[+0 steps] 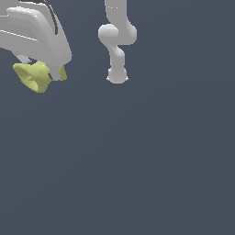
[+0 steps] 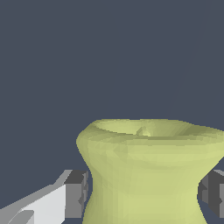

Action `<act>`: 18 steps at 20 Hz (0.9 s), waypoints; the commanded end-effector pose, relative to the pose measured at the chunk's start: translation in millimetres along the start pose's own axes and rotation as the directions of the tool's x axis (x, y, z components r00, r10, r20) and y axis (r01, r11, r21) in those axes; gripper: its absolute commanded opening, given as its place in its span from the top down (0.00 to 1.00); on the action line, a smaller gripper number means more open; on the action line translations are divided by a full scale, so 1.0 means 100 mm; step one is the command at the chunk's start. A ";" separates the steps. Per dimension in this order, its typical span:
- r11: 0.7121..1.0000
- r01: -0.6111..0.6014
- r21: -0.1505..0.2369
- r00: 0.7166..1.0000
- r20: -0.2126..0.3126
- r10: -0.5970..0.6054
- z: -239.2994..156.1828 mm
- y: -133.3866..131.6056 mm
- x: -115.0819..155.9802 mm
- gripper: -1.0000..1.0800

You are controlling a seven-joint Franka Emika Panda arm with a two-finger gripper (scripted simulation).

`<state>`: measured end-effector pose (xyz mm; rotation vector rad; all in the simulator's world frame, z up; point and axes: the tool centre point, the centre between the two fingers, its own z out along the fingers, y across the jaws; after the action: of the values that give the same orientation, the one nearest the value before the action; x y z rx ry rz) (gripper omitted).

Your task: Pick up the object and move it to a goal position.

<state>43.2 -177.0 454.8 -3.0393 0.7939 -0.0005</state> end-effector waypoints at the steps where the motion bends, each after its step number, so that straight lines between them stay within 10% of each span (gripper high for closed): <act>1: 1.000 0.001 -0.001 1.000 0.000 -0.001 -0.11 0.06 0.03 1.00; 18: 1.000 0.001 -0.001 1.000 0.000 -0.001 -0.48 0.27 0.16 1.00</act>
<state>44.4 -207.7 501.6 -3.0401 0.7928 0.0005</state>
